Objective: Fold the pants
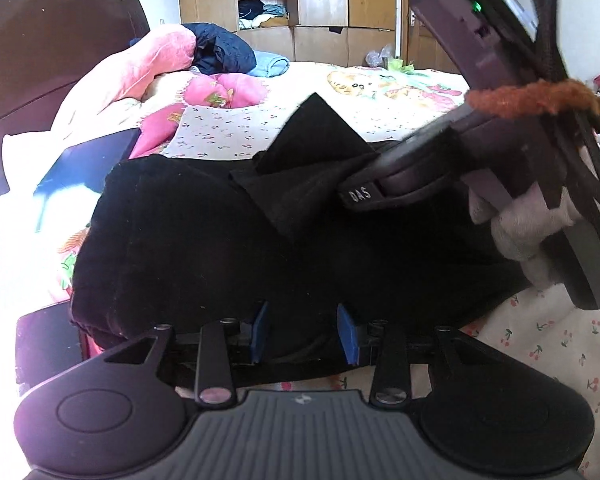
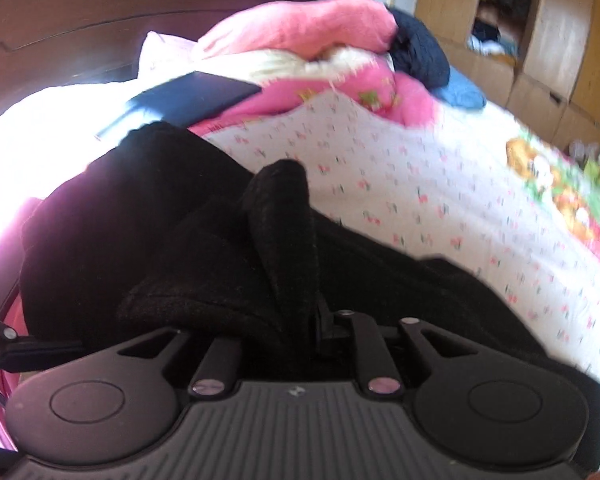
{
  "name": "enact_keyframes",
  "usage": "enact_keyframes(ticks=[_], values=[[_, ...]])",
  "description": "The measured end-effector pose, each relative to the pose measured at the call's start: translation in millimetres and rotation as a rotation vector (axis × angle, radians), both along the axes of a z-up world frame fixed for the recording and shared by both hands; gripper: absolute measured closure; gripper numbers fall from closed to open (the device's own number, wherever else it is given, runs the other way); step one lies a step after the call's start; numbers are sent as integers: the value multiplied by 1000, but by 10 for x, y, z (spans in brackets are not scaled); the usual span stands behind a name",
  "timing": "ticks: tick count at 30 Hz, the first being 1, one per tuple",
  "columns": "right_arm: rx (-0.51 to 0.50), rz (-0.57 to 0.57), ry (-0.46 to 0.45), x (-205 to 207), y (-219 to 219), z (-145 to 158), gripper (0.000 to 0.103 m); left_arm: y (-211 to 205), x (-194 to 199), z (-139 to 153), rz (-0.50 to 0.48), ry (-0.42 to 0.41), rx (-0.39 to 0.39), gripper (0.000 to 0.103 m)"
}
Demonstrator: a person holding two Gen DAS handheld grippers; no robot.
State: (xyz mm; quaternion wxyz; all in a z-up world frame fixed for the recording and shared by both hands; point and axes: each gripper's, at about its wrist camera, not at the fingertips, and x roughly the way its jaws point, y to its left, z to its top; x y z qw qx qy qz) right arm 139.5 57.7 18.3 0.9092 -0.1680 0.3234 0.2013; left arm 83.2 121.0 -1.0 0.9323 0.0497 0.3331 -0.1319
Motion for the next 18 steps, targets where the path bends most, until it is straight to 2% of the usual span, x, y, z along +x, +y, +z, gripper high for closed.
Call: enact_keyframes(ticks=[2,5,7,9,13,16,18], values=[[-47,20,-52,77,131,-53,89,17,-2,-12,0,-3,-7,52],[-67,5,-51,96,219,-115,88,55,-105,-24,6,-10,-26,52],[-61,3,-65,92,265,-119,92,97,-178,-39,8,-9,-33,52],[1,-31,-22,148,253,-76,95,126,-196,-53,5,-6,-39,52],[194,-124,57,326,96,130,96,137,-203,-44,-7,-15,-29,52],[307,-143,36,325,52,350,96,134,-185,-35,-5,-19,-31,51],[331,-122,5,297,143,460,96,159,-203,-35,0,-19,-40,51]])
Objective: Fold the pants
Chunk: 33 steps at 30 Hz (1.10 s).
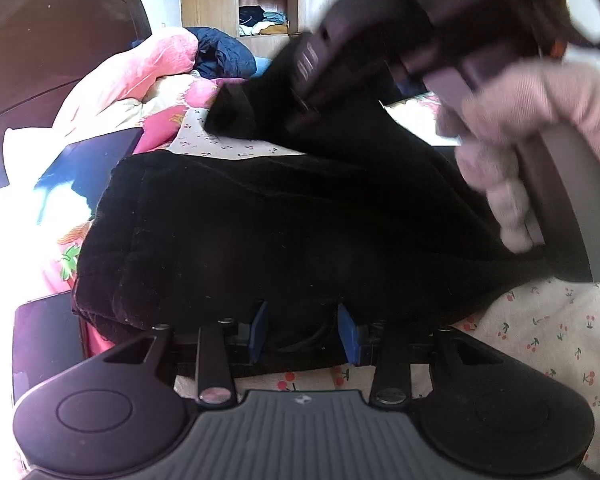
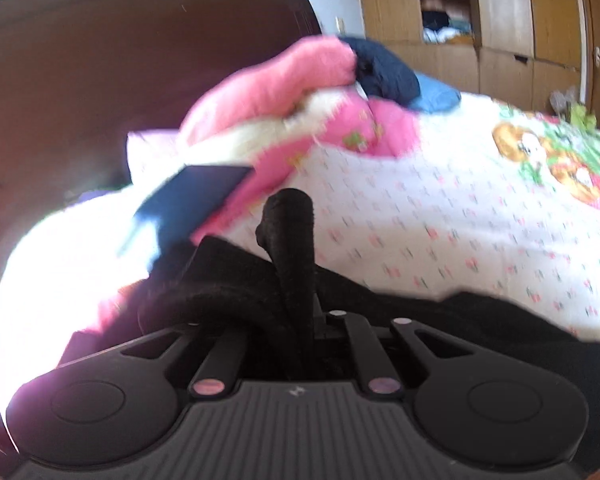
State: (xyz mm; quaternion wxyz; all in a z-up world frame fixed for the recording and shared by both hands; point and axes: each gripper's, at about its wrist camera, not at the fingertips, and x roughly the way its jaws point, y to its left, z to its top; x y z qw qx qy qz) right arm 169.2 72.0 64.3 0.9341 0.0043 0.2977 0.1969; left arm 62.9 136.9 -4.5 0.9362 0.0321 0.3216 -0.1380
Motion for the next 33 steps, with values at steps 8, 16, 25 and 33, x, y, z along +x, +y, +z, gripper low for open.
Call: enact_keyframes(ticks=[8,16,25,33], values=[[-89,56,36,99,629,-231,95,38,-105,-6,16,2,2,51],[-180,131,-11,-24,771,-350,90,71,-169,-15,26,20,13,51],[-111,113,-97,-163,737,-217,94,45,-203,43,28,8,18,51],[-260,328,-95,-297,994,-471,90,0,-302,-9,6,36,62,51]])
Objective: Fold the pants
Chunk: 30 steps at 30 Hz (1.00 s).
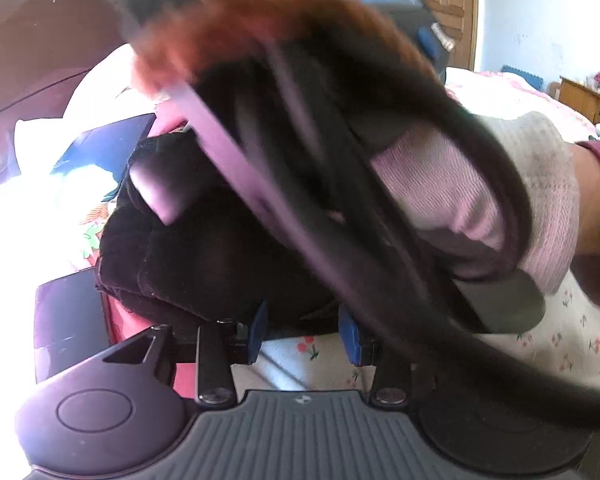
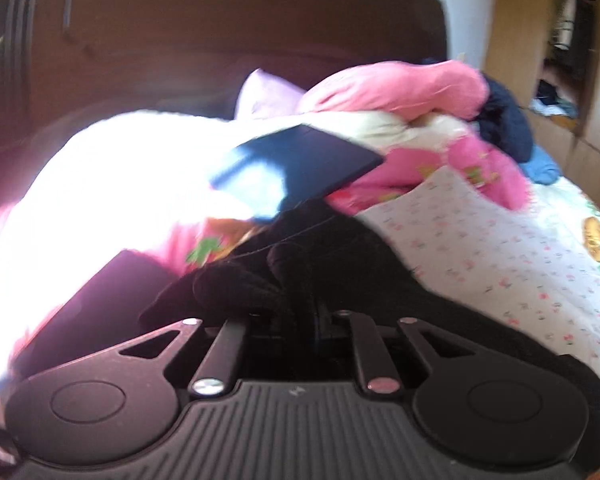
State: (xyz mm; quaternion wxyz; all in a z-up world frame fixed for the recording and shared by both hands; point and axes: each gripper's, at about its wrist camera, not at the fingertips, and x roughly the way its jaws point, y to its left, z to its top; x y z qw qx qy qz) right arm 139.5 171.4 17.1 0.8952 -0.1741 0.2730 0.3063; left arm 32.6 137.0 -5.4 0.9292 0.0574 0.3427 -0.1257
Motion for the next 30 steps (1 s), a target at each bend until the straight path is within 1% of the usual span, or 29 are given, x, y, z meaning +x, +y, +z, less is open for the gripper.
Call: enact_keyframes(ticks=[3,4,6,7,8,9,11,13,16,18,21,23,25,26,28,29,30], values=[[21,42,44,-23,-70,-41,90,20,-60,-9,5,20,28,51],[50,60,61,-40,-104,-5,88,33,-80,-9,11,27,32,51],[114,93,68,-98,-153,79,78,66,-113,4,24,44,26,51],[135,118,76,-105,-160,101,67,76,-126,13,29,54,20,51],[150,139,102,-87,-163,114,60,86,-131,29,34,60,20,51],[175,157,142,-65,-180,131,60,124,-150,58,40,61,25,51],[263,179,209,-64,-274,197,62,178,-185,138,56,56,36,51],[329,157,241,-108,-437,282,62,244,-200,243,80,48,38,51],[415,55,241,-143,-894,399,62,256,-151,423,100,-8,53,51],[428,-45,228,-156,-1263,442,62,167,-62,564,91,-71,64,51],[375,-210,185,-159,-1832,448,62,-16,192,746,75,-167,18,50],[317,-331,164,-154,-2203,409,62,-140,427,767,50,-200,-28,47],[290,-463,169,-138,-2581,337,61,-270,678,683,32,-185,-40,47],[293,-516,178,-130,-2768,300,61,-321,784,608,21,-163,-26,46],[303,-607,200,-129,-3092,208,61,-355,958,366,30,-84,41,46],[312,-640,213,-119,-3219,154,60,-280,999,194,46,-32,88,45],[327,-659,235,-119,-3312,84,60,-197,1023,42,63,3,121,45]])
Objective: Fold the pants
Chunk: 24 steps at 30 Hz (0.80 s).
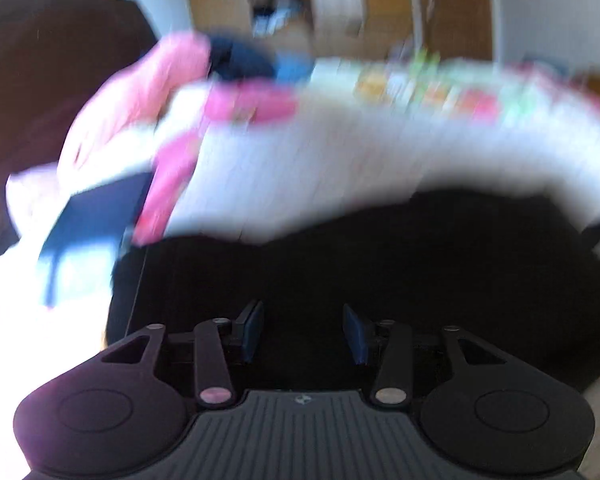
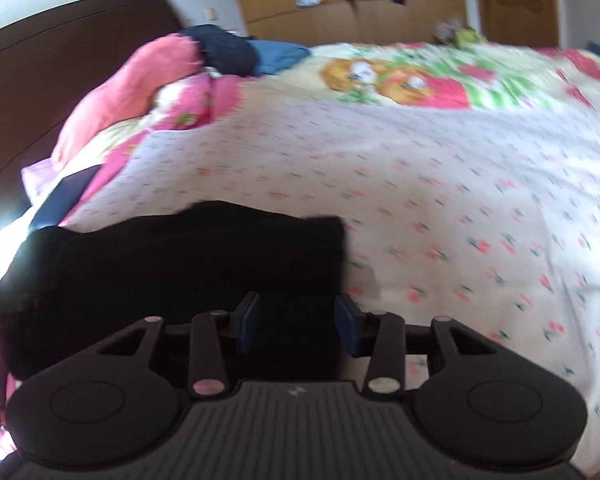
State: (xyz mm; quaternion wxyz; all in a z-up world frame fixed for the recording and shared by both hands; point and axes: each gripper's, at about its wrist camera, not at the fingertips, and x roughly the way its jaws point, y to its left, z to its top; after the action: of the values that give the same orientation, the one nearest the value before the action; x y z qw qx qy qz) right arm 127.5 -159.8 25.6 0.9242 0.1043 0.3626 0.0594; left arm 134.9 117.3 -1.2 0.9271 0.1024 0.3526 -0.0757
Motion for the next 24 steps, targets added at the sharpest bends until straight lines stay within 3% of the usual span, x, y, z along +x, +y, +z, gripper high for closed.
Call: enact_keyframes(ticks=[2,4,7,11,13,19,22,24], values=[[99,-4,61,64,-158,-158,60,174,-44,-97,7,38,-31,45],[219,3,94,104,-232,-311,60,179,-110,6,20,41,-52,45],[371,33,139,184,-314,-417,60,-6,-115,165,13,21,42,45],[447,97,190,265,-472,-491,60,-182,-113,299,-36,-11,62,45],[565,112,224,313,-586,-611,60,-265,-87,372,-53,-17,44,45],[719,250,294,554,-546,-714,58,-474,19,295,-111,2,41,45],[802,237,341,655,-553,-857,69,-500,42,245,-132,15,33,45],[864,243,340,683,-439,-856,70,-513,59,214,-135,20,41,45]])
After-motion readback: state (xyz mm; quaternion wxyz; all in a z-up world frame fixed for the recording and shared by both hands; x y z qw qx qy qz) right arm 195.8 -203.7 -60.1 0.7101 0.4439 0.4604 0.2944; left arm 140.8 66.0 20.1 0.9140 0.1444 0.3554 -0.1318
